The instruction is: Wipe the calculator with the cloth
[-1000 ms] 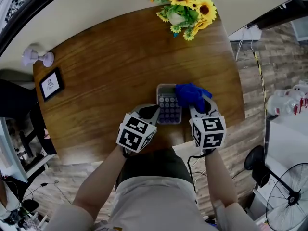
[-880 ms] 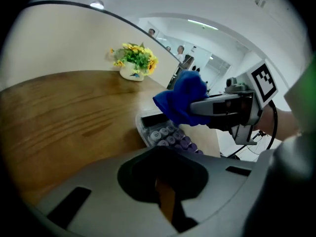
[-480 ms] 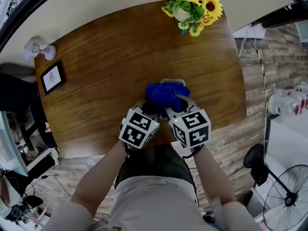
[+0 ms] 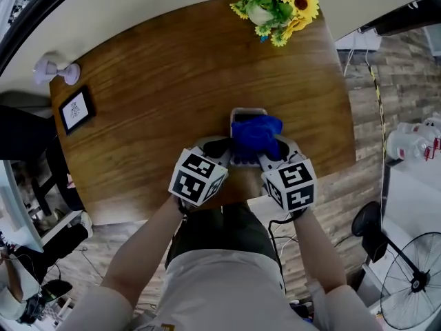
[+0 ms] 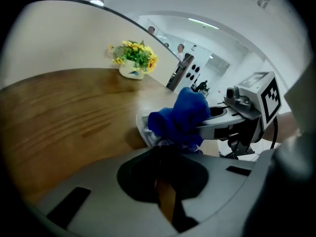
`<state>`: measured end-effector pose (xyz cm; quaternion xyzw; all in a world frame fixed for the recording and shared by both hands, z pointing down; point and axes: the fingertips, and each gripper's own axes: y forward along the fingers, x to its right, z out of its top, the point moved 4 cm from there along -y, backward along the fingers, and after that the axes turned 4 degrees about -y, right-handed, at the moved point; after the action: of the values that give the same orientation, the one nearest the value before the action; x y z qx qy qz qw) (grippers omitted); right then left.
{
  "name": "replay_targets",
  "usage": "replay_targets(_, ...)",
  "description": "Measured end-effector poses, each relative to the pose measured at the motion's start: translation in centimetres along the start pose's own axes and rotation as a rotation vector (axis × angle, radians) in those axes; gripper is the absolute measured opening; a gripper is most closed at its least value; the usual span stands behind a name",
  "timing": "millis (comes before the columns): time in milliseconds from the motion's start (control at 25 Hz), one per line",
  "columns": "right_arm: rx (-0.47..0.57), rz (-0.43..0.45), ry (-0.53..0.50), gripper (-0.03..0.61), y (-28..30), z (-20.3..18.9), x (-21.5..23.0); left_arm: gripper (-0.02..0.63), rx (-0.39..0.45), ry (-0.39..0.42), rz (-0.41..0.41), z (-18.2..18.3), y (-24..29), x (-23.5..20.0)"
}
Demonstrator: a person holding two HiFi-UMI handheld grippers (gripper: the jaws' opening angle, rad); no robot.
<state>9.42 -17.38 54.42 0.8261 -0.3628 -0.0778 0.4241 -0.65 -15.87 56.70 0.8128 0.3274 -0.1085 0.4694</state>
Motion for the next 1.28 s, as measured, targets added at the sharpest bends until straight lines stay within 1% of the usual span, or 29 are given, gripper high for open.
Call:
replay_targets(120,0.01,-0.06,0.069,0.091,-0.6,-0.4,1.4,0.006,0.003,0.007,0.004,0.1,0.2,0.0)
replay_targets(280,-0.016,-0.201,0.132,0.086,-2.1,-1.6,4.2,0.005,-0.017,0.055,0.014,0.2,0.2,0.3)
replay_targets(360,-0.016,-0.224,0.141,0.083,-2.7,-1.7,4.7,0.005,-0.023,0.064,0.024,0.1,0.2,0.2)
replay_targets(440,0.017,-0.195,0.131,0.083,-3.2,-0.9,3.7,0.003,-0.029,0.066,0.037,0.0,0.1,0.1)
replay_targets(560,0.063,-0.106,0.128,0.084,-3.1,0.6,0.9,0.003,-0.044,0.042,0.048,-0.2,0.0,-0.4)
replay_targets(640,0.074,-0.058,0.141,0.084,-2.6,1.2,-0.9,0.003,-0.044,0.027,0.038,-0.1,0.0,-0.5)
replay_targets(800,0.076,-0.016,0.175,0.084,-1.4,1.3,-2.5,0.003,0.004,-0.003,-0.006,0.2,0.3,-0.1)
replay_targets(920,0.064,0.019,0.253,0.084,-0.5,0.6,-3.3,0.003,0.038,-0.026,-0.022,0.4,0.3,0.1)
replay_targets(1000,0.06,0.02,0.288,0.084,0.0,-0.4,-3.5,0.003,0.048,-0.032,-0.019,0.2,0.3,0.0)
replay_targets(1040,0.061,0.013,0.279,0.083,0.1,-0.7,-3.5,0.003,0.053,-0.038,-0.019,0.2,0.2,0.0)
replay_targets(1120,0.047,-0.011,0.214,0.083,-0.2,-1.1,-3.3,0.003,0.057,-0.042,-0.021,0.1,0.3,0.1)
replay_targets(1200,0.024,-0.039,0.153,0.083,-0.7,-1.6,-3.0,0.003,0.055,-0.026,-0.017,0.2,0.3,0.1)
replay_targets(1280,0.017,-0.064,0.152,0.084,-1.4,-2.3,-2.3,0.005,0.054,0.0,-0.005,0.1,0.3,0.1)
